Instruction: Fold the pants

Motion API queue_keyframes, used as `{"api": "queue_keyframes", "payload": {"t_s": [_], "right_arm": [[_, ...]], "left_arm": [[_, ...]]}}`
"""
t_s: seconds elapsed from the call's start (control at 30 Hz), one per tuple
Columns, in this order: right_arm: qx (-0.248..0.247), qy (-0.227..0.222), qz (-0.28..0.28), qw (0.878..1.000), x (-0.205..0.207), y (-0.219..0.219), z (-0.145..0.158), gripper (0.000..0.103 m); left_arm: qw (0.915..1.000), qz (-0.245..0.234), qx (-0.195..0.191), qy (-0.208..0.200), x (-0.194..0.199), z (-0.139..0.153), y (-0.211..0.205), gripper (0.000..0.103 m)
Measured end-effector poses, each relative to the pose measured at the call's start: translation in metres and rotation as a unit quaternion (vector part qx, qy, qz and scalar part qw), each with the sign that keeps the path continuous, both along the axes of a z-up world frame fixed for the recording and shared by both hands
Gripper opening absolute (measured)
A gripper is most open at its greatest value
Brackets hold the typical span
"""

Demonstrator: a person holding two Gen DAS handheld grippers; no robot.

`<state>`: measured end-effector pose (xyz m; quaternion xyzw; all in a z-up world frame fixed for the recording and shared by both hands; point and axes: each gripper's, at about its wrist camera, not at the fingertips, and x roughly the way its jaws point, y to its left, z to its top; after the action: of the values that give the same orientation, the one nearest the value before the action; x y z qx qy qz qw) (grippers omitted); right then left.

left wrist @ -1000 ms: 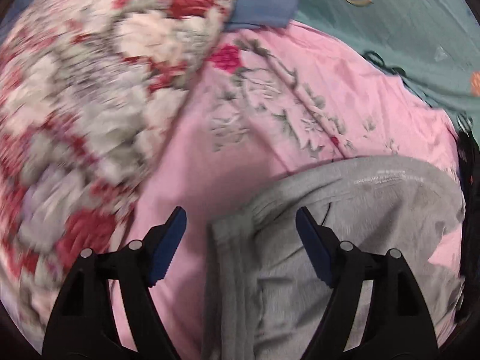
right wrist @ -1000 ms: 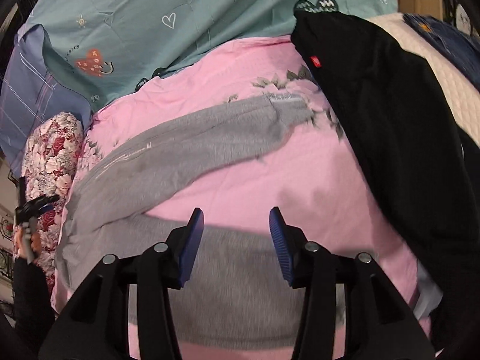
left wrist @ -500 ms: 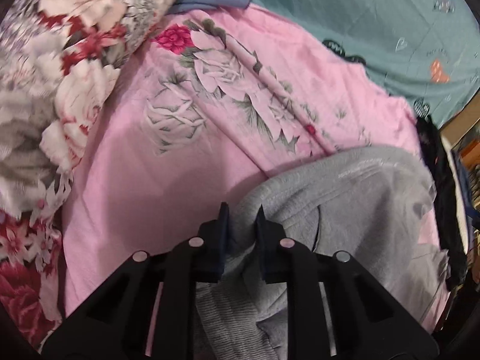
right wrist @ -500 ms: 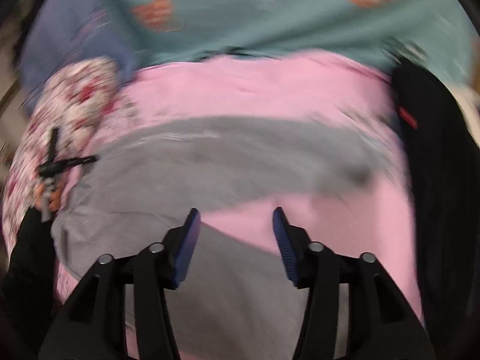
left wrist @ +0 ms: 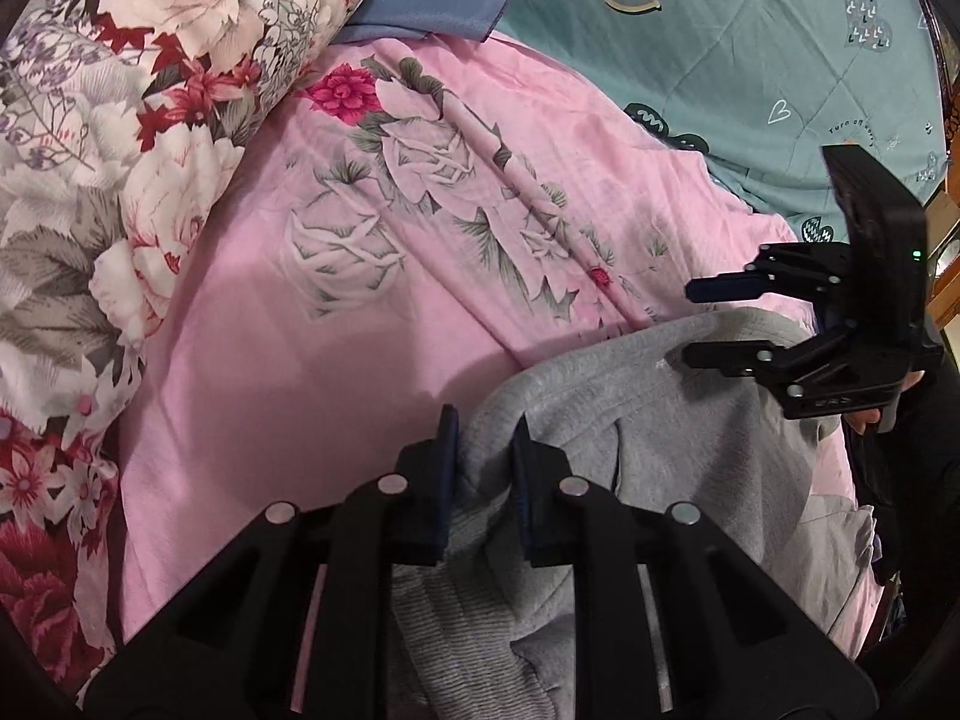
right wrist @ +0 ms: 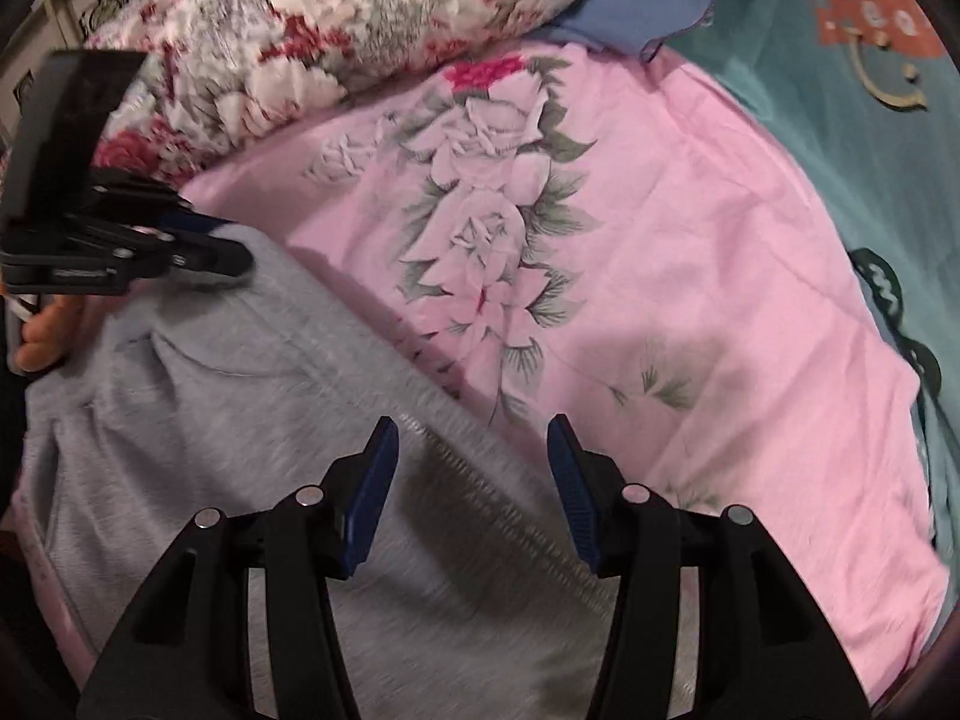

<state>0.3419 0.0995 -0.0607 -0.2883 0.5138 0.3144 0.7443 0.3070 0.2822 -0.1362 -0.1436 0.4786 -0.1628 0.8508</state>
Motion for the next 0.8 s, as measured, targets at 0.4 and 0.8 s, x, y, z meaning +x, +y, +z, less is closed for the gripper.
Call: {"api": "queue_keyframes", "payload": {"t_s": [0.4,0.8], "right_arm": [[0.015,-0.024,-0.011,1.0,0.021,0.019,-0.014,0.011],[0.048,-0.069,-0.016,0.996,-0.078,0.01,0.087,0.011]], "left_arm": [[0.9976,0.058,0.038,0.0,0.012,-0.007,-0.001,0.016],[0.994,-0.014,0.05,-0.096,-0.102,0.098,-0.013,0.014]]}}
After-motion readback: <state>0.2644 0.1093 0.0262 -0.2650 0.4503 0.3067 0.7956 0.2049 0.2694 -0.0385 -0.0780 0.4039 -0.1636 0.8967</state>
